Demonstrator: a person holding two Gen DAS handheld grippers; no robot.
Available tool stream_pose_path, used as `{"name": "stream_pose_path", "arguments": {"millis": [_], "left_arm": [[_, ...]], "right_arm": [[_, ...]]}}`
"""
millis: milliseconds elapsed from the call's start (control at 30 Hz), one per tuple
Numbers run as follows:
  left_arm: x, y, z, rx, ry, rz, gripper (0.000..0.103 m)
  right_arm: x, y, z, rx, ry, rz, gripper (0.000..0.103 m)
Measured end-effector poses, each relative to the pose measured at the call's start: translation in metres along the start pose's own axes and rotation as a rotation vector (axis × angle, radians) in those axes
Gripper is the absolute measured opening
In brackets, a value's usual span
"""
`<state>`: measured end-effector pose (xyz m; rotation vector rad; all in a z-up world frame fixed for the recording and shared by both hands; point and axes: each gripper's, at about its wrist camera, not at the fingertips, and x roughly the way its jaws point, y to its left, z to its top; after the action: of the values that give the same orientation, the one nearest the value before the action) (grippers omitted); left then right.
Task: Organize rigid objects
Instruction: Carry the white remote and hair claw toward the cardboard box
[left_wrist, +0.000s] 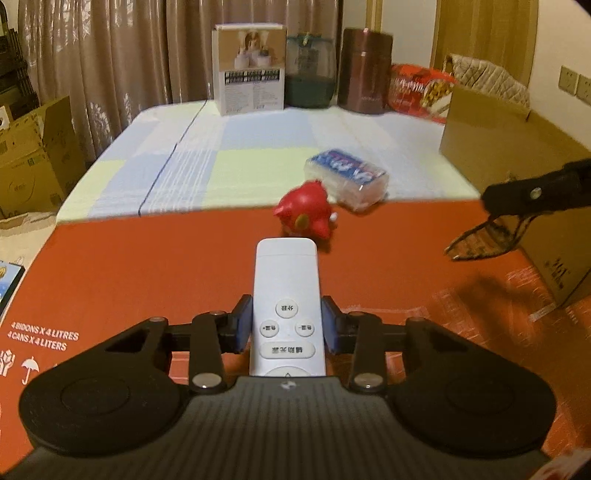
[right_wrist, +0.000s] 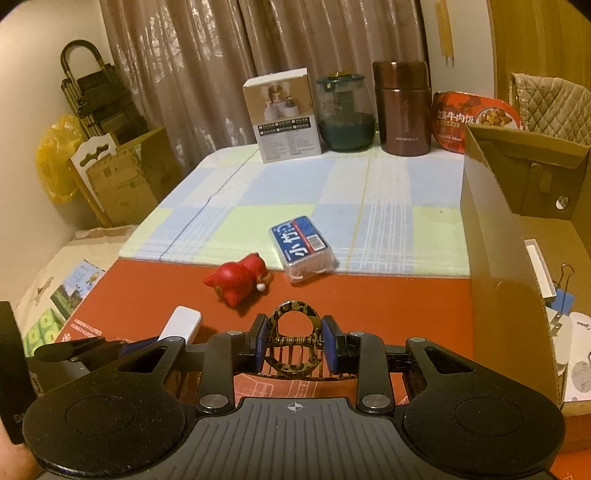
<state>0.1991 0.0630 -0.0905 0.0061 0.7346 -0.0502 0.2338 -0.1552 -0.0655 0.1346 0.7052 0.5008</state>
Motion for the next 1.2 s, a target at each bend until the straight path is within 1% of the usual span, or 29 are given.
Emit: {"name": "stream_pose_path", "arguments": {"millis": [267, 567, 867, 933, 1033, 1067, 1200], "left_arm": [[-0.030, -0.013, 0.016, -0.011, -0.073, -0.038, 0.033], [-0.058, -0.026, 0.032, -0.040, -0.121, -0.064, 0.033], [-0.084, -0.051, 0.045, -0.007, -0.159, -0.099, 0.033], [-0.089, -0.058, 0.049, 0.001, -0.164, -0.113, 0.033], [-0.094, -0.072, 0.059, 0.015, -0.175, -0.138, 0.033], [-0.097, -0.079, 0.063, 0.027, -0.183, -0.146, 0.033], [-0.103, -0.110, 0.085, 0.068, -0.210, -0.196, 0.033]], "right_arm": [[-0.013, 0.003, 0.006, 0.004, -0.047, 0.004, 0.027], [-0.039, 0.003, 0.013, 0.008, -0.110, 0.000, 0.027], [-0.078, -0.005, 0.022, -0.020, -0.181, -0.033, 0.027], [-0.089, -0.011, 0.028, -0.021, -0.198, -0.040, 0.027], [-0.109, -0.029, 0.040, 0.025, -0.208, -0.014, 0.027], [-0.116, -0.035, 0.045, 0.030, -0.217, -0.020, 0.027], [-0.151, -0.061, 0.064, -0.008, -0.266, -0.105, 0.027]]}}
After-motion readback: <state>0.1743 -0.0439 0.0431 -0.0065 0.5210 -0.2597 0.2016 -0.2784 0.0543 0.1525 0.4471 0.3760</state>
